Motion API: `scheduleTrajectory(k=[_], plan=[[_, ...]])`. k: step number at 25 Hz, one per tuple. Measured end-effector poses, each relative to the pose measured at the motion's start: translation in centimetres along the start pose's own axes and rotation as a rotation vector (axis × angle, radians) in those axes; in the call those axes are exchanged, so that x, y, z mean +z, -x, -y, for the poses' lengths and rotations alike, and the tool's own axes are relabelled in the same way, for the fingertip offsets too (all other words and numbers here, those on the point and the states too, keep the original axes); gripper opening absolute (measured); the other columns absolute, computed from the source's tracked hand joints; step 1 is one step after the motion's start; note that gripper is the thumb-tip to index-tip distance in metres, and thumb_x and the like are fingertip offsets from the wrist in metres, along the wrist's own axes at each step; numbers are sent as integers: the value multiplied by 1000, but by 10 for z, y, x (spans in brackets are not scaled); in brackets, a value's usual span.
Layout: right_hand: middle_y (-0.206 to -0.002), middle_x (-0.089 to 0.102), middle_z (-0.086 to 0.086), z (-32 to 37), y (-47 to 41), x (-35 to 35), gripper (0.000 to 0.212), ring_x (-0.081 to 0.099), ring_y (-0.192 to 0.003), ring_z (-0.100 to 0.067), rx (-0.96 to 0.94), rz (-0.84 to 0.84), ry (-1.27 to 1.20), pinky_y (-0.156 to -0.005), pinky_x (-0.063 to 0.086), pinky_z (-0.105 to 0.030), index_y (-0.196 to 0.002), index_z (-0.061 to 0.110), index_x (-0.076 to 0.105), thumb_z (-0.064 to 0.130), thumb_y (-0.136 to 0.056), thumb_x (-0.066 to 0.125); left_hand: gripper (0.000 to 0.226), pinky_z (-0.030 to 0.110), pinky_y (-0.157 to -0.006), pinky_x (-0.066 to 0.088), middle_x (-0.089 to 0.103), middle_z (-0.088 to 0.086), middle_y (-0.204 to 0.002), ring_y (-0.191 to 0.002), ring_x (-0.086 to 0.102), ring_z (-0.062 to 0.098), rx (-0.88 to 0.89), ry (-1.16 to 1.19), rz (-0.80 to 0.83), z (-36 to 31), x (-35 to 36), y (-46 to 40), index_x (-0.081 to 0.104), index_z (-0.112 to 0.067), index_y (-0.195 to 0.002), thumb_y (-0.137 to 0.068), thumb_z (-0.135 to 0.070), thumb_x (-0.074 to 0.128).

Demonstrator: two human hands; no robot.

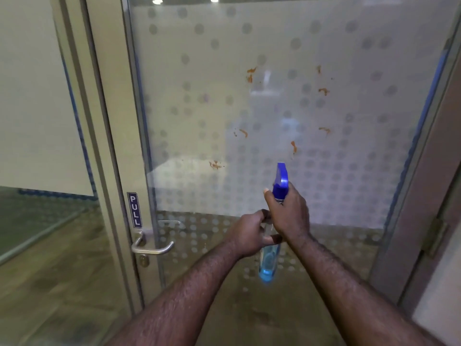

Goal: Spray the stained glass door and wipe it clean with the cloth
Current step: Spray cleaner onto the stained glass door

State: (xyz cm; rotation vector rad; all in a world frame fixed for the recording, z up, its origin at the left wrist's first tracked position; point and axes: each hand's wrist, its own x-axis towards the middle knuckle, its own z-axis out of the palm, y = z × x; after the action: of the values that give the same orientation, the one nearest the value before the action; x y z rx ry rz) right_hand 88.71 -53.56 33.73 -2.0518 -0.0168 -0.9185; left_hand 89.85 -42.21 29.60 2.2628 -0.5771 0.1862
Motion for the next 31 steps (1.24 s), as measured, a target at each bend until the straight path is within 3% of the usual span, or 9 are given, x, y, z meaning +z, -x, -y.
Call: scheduleTrajectory(k=[6, 10, 16, 19, 23, 26, 29, 31], plan=[[-78, 60, 8, 27, 11, 38, 15, 60, -74, -16, -14, 75, -44, -79, 53, -45, -87, 29, 50, 41, -86, 60, 57, 16, -72, 50, 67, -7, -123, -94, 61, 4, -32, 7, -63, 32, -29, 18, 57, -22, -124, -75, -43, 79], [-79, 61, 5, 42, 11, 54, 15, 59, -74, -19, -38, 88, -32, -82, 51, -46, -88, 27, 52, 40, -86, 59, 56, 33, -83, 58, 70, -4, -117, -97, 66, 11, -35, 30, -105, 42, -45, 23, 59, -17, -123, -76, -39, 80], [-71, 54, 12, 74, 12, 75, 14, 55, -69, -16, -127, 89, -31, -83, 50, -47, -86, 28, 49, 37, -86, 60, 56, 20, -72, 49, 69, -8, -120, -93, 63, 5, -21, 2, -198, 58, -73, 32, 58, -23, -122, -75, -43, 79], [-79, 59, 7, 86, 22, 88, 15, 58, -75, -19, -168, 94, -91, -83, 51, -49, -92, 26, 53, 36, -87, 62, 60, 24, -78, 50, 67, -10, -124, -98, 59, 2, -40, -15, -236, 68, -86, 45, 56, -27, -126, -74, -44, 79], [-90, 62, 3, 92, 46, 112, 26, 60, -79, -17, -228, 186, -206, -78, 52, -39, -108, 16, 61, 30, -87, 65, 61, 36, -90, 56, 66, -8, -124, -111, 62, 8, -92, 3, -289, 90, -91, 78, 56, -28, -126, -72, -42, 81], [-86, 58, -2, 95, 72, 133, 23, 55, -73, -15, -328, 254, -278, -64, 41, -23, -103, 18, 61, 31, -84, 67, 62, 40, -99, 53, 66, -6, -127, -116, 61, 8, -149, 94, -306, 111, -97, 116, 58, -23, -128, -73, -38, 82], [-79, 51, -3, 104, 107, 156, 16, 50, -68, -16, -403, 414, -374, -60, 38, -25, -87, 30, 52, 39, -81, 64, 62, 40, -104, 49, 68, -4, -125, -118, 62, 9, -255, 186, -426, 127, -102, 172, 61, -17, -126, -70, -29, 84], [-79, 49, -1, 112, 137, 169, 20, 49, -69, -14, -439, 527, -454, -62, 39, -28, -84, 25, 54, 42, -80, 63, 62, 38, -104, 49, 71, -6, -122, -116, 64, 7, -332, 199, -539, 132, -103, 213, 65, -16, -124, -66, -31, 83]])
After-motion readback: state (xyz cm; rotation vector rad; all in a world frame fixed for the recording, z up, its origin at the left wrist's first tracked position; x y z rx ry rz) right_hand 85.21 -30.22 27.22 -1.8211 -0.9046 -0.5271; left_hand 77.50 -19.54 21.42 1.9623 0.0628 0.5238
